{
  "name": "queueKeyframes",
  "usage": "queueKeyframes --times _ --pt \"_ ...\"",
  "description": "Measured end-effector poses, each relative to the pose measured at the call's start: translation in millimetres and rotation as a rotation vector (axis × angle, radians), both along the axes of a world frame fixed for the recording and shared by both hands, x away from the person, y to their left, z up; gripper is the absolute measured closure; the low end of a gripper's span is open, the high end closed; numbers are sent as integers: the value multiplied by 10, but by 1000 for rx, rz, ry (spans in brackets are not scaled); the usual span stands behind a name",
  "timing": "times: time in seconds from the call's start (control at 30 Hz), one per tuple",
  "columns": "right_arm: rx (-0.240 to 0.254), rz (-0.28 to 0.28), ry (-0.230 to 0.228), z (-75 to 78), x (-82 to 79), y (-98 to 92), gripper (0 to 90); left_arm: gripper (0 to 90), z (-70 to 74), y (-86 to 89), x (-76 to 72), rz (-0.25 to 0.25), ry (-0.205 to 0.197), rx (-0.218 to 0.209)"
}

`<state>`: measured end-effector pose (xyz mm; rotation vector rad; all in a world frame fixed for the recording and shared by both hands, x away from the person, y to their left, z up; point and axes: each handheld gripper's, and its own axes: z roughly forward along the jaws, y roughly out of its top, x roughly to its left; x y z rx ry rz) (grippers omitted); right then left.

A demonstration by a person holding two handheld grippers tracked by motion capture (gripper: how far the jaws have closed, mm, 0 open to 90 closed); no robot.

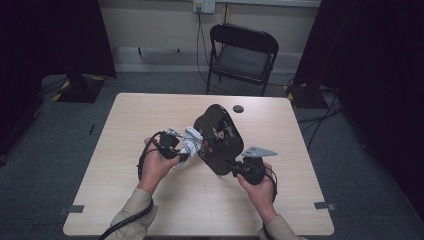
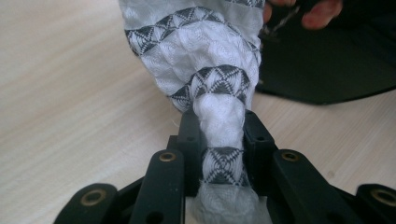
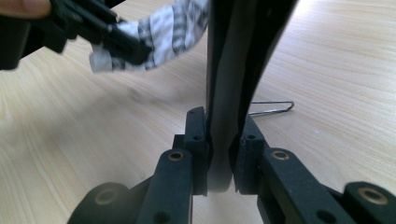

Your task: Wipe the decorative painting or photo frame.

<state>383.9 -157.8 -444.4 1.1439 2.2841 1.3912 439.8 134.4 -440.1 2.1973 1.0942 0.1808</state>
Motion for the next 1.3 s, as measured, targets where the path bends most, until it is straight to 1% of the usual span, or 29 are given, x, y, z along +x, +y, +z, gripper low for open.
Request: queueKeyframes --times 0.13,0.33,0.47,0.53,0.67,0.73,0.83,0.87,0.93,0.97,1.0,1.03,1.07,1.13,1.17,1.23,1.27,1.3 --pt "-1 0 0 0 0 1 790 735 -145 -12 -19 -6 39 2" --pt "1 -3 1 1 2 9 790 736 -257 -2 -50 -4 75 2" --pt "3 -2 1 -1 6 7 790 736 -307 18 -88 -10 91 16" --pt "1 -2 -2 -2 6 12 790 736 -327 27 -110 -3 94 3" --pt "2 -4 -2 -3 3 13 790 737 -300 54 -142 -5 97 11" --pt "3 -4 -2 -4 3 12 790 737 -232 94 -166 6 84 -3" --pt "2 -5 -1 -3 1 14 790 737 -82 177 -186 18 51 -16" --pt "3 -6 -2 -4 1 14 790 737 9 217 -194 27 31 -26" --pt "2 -7 -2 -3 0 17 790 737 154 275 -201 29 3 -34" --pt "2 -8 -2 -3 0 17 790 737 238 299 -208 38 -13 -46" --pt "2 -7 -2 -4 0 17 790 737 320 316 -214 46 -36 -61" --pt "2 -7 -3 -4 -1 17 790 737 425 338 -216 42 -57 -72" --pt "1 -7 -4 -4 -2 18 790 736 491 348 -219 37 -68 -76" --pt "1 -8 -4 -4 -3 20 789 736 649 341 -233 34 -106 -84" --pt "0 -8 -3 -4 -4 21 790 736 738 326 -239 29 -129 -97" --pt "-1 -8 -3 -4 -5 23 790 735 851 297 -239 21 -149 -121" --pt "-1 -9 -2 -4 -5 22 790 735 907 272 -234 16 -164 -124" --pt "0 -9 -2 -4 -4 22 790 735 957 243 -228 11 -169 -122"
